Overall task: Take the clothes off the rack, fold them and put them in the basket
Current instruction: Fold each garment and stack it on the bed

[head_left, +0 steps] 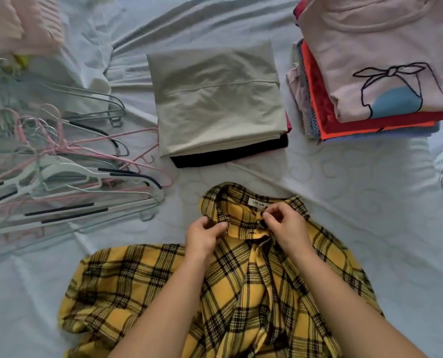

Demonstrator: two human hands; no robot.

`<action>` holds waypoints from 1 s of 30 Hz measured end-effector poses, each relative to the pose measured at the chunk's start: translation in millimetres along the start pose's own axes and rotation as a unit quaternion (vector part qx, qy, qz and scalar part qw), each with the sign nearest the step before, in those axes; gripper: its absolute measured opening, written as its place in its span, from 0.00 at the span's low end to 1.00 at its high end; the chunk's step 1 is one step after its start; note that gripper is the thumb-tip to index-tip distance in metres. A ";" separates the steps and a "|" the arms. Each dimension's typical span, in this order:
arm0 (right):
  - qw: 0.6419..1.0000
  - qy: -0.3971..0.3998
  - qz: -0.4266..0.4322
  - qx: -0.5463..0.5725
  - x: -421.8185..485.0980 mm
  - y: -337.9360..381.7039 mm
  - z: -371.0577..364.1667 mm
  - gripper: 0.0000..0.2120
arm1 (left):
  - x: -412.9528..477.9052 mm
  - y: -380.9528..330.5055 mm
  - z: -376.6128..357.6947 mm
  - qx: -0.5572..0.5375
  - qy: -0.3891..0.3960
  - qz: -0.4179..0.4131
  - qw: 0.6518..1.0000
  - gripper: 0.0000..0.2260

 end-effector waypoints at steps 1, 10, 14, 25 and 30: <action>1.000 -0.003 0.022 -0.005 -5.4 7.9 2.2 0.02 | -2.1 -7.8 -2.5 0.026 0.019 -0.020 0.999 0.02; 0.990 0.005 0.121 -0.072 -61.9 30.1 7.5 0.02 | -50.0 -19.1 -26.8 -0.003 0.078 -0.026 0.997 0.02; 0.989 0.023 0.117 -0.091 -63.4 25.6 9.2 0.02 | -59.4 -18.5 -31.9 0.029 0.062 -0.041 0.997 0.03; 0.991 0.040 0.092 -0.089 -50.0 21.6 17.2 0.02 | -61.9 -15.3 -54.6 -0.025 0.089 -0.008 0.996 0.02; 0.990 0.054 0.108 -0.068 -53.9 29.5 18.0 0.03 | -55.7 -19.7 -52.9 -0.099 0.122 0.012 0.987 0.05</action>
Point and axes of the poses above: each hand's wrist, its own x-axis towards the middle knuckle, its own z-axis out of the back of the hand, y = z × x, the point moved 10 cm from there along x, towards the middle knuckle, and after that the axes turned 14 degrees about -z, right-handed, at the moved point
